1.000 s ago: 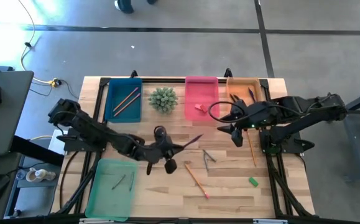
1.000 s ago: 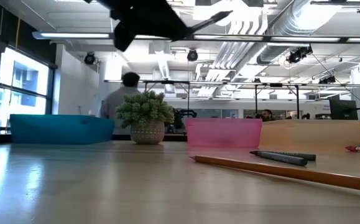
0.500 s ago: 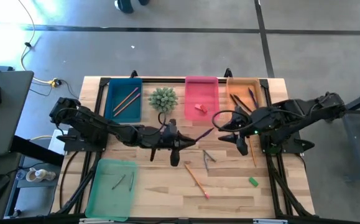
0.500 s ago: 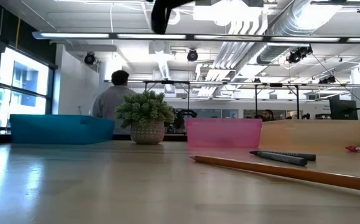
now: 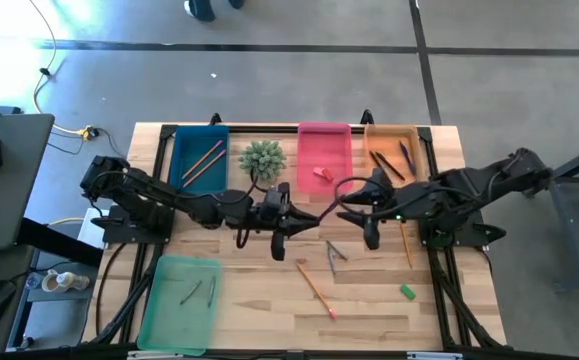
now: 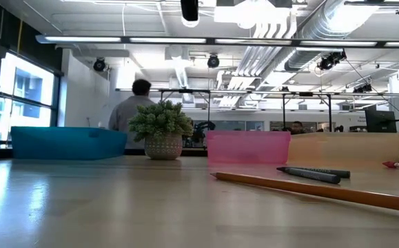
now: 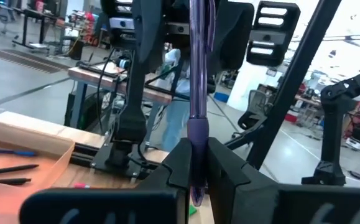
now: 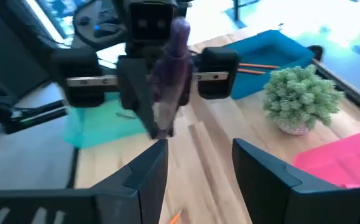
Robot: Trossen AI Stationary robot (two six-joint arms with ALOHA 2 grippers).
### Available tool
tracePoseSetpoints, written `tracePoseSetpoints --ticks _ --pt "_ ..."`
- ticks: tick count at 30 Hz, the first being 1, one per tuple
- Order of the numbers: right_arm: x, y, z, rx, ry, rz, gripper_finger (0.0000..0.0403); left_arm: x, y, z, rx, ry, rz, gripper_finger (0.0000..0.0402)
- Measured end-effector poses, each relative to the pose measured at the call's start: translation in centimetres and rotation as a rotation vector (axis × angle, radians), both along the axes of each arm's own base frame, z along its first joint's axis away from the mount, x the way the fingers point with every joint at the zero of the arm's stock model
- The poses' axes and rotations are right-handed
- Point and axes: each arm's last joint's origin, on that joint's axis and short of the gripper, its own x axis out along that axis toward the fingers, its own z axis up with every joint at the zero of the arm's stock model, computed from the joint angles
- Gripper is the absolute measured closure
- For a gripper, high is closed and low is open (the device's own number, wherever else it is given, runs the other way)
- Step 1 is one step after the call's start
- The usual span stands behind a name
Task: Sort crayons/erasers/pens/pencils in bins
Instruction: Put the purple pen into the orange bin
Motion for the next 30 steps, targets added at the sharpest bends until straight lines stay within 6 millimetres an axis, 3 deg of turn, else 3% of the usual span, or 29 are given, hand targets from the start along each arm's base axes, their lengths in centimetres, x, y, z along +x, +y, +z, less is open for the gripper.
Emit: tracePoseSetpoints --ticks 8,15,27,30 --pt "2.5 0.9 -0.4 -0.022 -0.065 0.006 0.0231 0.0 0.5 0.1 0.003 -0.008 -0.028 0.0387" --pt "3.2 1.1 -0.9 -0.024 -0.060 -0.032 0.0239 0.0 0.5 0.1 0.004 -0.008 -0.037 0.0387" --pt "3.2 1.1 -0.9 -0.019 -0.060 -0.023 0.0380 0.1 0.6 0.0 0.012 0.001 -0.024 0.0387" --pt "3.2 1.1 -0.9 -0.022 -0.056 -0.022 0.0393 0.1 0.7 -0.1 0.030 0.015 -0.022 0.0387"
